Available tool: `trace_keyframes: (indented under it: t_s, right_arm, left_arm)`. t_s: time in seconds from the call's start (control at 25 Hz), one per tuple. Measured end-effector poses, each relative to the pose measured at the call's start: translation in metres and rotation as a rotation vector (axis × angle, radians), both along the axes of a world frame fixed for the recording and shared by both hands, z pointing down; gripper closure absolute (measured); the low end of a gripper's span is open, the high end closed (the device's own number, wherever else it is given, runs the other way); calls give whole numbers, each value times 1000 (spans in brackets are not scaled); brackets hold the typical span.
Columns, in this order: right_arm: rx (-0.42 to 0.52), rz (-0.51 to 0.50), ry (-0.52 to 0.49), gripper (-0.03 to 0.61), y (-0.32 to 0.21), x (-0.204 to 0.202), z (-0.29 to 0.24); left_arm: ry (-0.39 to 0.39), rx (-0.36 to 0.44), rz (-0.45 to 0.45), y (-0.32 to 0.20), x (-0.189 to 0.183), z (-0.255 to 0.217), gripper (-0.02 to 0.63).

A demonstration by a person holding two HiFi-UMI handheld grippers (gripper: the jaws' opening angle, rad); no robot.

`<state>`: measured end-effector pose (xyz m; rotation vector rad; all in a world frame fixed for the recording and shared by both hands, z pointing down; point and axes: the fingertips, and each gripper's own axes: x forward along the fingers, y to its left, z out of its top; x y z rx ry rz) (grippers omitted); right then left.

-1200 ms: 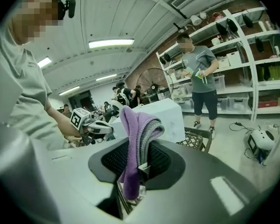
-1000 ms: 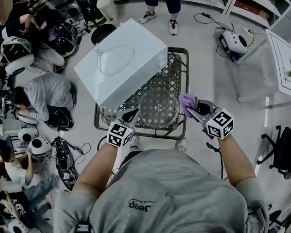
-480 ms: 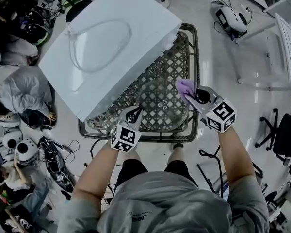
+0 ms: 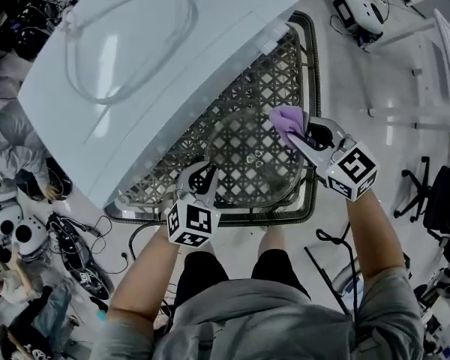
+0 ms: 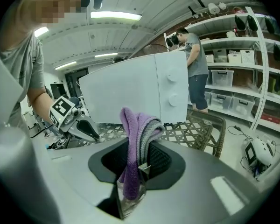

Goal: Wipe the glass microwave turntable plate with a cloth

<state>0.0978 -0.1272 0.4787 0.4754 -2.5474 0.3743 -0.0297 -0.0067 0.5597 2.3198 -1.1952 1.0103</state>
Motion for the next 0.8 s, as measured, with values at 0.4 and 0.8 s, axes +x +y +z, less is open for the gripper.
trace_keyframes:
  t_s: [0.4,0.8]
  right_arm:
    - [95,-120,95,476,2,-39,9]
    - [349,-488,413,476,24,-128,53]
  left_arm:
    - [-61,7,5,-3,-3,6,611]
    - [-17,-9,-15,-3,-4,5,614]
